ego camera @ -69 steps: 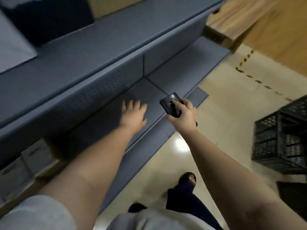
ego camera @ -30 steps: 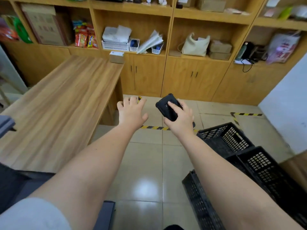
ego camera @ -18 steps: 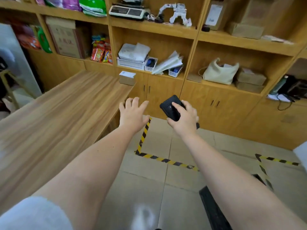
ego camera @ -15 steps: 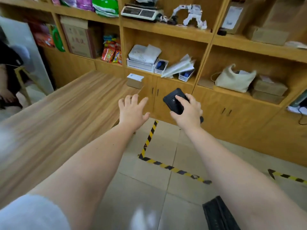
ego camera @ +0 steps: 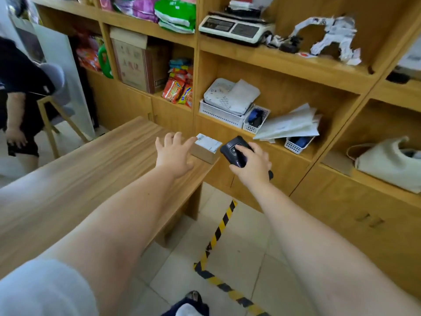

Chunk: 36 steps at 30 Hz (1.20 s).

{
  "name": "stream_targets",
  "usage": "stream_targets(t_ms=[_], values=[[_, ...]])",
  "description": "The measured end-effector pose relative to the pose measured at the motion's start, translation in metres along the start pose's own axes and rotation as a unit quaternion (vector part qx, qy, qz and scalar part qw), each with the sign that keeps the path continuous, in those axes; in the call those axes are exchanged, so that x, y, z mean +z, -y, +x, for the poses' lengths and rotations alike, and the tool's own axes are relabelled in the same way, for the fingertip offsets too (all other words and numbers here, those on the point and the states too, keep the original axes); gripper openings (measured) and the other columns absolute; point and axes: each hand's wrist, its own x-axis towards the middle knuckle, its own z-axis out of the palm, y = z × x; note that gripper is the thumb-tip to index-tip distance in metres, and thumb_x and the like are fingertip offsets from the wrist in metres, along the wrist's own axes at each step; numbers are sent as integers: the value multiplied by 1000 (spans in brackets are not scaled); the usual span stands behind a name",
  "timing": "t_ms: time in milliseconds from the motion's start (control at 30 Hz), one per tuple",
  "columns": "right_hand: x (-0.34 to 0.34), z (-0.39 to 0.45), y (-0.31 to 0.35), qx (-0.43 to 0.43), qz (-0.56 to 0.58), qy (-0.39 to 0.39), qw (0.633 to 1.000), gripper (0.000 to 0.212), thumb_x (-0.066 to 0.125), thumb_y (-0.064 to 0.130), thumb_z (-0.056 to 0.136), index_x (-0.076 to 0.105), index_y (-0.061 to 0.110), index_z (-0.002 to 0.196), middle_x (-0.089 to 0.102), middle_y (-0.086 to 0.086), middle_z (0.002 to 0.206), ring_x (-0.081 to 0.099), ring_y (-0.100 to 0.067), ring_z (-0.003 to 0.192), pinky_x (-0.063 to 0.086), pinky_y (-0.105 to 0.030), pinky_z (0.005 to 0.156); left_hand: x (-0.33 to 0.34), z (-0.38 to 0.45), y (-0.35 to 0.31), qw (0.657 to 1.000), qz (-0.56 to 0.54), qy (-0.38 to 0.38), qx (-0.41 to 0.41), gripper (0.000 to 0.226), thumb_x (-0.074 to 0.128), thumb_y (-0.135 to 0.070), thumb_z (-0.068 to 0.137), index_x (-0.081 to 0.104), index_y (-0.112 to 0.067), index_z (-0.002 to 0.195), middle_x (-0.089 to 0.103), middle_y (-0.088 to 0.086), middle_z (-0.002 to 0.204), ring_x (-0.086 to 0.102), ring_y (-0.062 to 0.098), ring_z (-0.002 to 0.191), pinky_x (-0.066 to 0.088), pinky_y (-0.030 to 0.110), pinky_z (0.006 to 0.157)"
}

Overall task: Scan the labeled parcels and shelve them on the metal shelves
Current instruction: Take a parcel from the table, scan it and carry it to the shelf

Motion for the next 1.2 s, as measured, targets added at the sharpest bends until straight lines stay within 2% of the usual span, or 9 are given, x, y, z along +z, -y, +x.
stream_targets(t_ms=[167, 367, 533, 667, 767, 900, 1000, 1100, 1200], values=[[43, 101, -20, 2, 20, 57, 998, 60, 74, 31, 80, 54, 35, 136, 33, 5, 152, 28, -26, 132, 19, -37, 104, 42, 106, 20, 997, 13, 61, 51, 72, 59, -47, 89, 26, -39, 153, 36, 5, 151, 25, 32, 142, 14, 60, 119], [92, 205, -54, -16, 31, 134, 990, 59, 76, 31, 78, 56, 36, 134, 35, 8, 151, 30, -24, 132, 20, -37, 109, 96, 190, 25, 991, 20, 128, 34, 75, 61, -48, 84, 28, -40, 152, 35, 2, 151, 27, 31, 140, 14, 56, 119], [132, 299, -84, -41, 63, 192, 979, 58, 78, 31, 78, 58, 36, 132, 38, 7, 149, 33, -25, 133, 28, -43, 110, 129, 269, 23, 974, 86, 209, -32, 98, 70, -56, 72, 19, -37, 153, 35, 8, 150, 31, 34, 136, 24, 63, 109], [154, 360, -99, -57, 91, 252, 962, 58, 80, 29, 79, 58, 32, 133, 39, 5, 147, 35, -24, 132, 34, -43, 109, 143, 319, 12, 943, 77, 321, -47, 127, 85, -46, 66, -8, -48, 153, 23, 9, 156, 20, 36, 142, 31, 60, 104], [173, 391, -98, -73, 122, 288, 947, 60, 81, 26, 78, 59, 28, 133, 40, 2, 145, 36, -25, 131, 38, -45, 107, 156, 333, -1, 932, 42, 354, -57, 115, 84, -37, 74, 3, -50, 154, 24, 5, 158, 17, 33, 145, 35, 57, 106], [196, 410, -84, -91, 149, 327, 929, 61, 82, 23, 76, 59, 25, 132, 42, -3, 143, 39, -26, 130, 39, -44, 107, 172, 318, 0, 941, -49, 308, -133, 95, 76, -39, 79, 18, -39, 154, 19, 5, 162, 12, 32, 149, 35, 56, 109], [210, 415, -59, -80, 218, 394, 889, 60, 83, 18, 73, 62, 23, 129, 50, -2, 134, 47, -20, 125, 41, -32, 102, 171, 293, 13, 930, -118, 217, -274, 98, 77, -48, 74, 22, -27, 153, 18, 3, 163, 13, 27, 150, 32, 52, 112], [214, 404, -16, 3, 294, 519, 802, 52, 81, 20, 76, 66, 28, 126, 65, 3, 119, 62, -13, 107, 52, -26, 87, 164, 250, 26, 881, -176, 94, -429, 94, 81, -40, 66, 33, -23, 145, 41, 5, 142, 34, 28, 136, 37, 44, 106], [212, 379, 29, 72, 279, 664, 690, 28, 67, 25, 89, 70, 27, 117, 68, 3, 89, 59, -13, 69, 45, -23, 58, 152, 192, 32, 822, -195, 10, -535, 91, 83, -31, 63, 38, -21, 142, 40, 6, 137, 32, 26, 133, 39, 43, 105]])
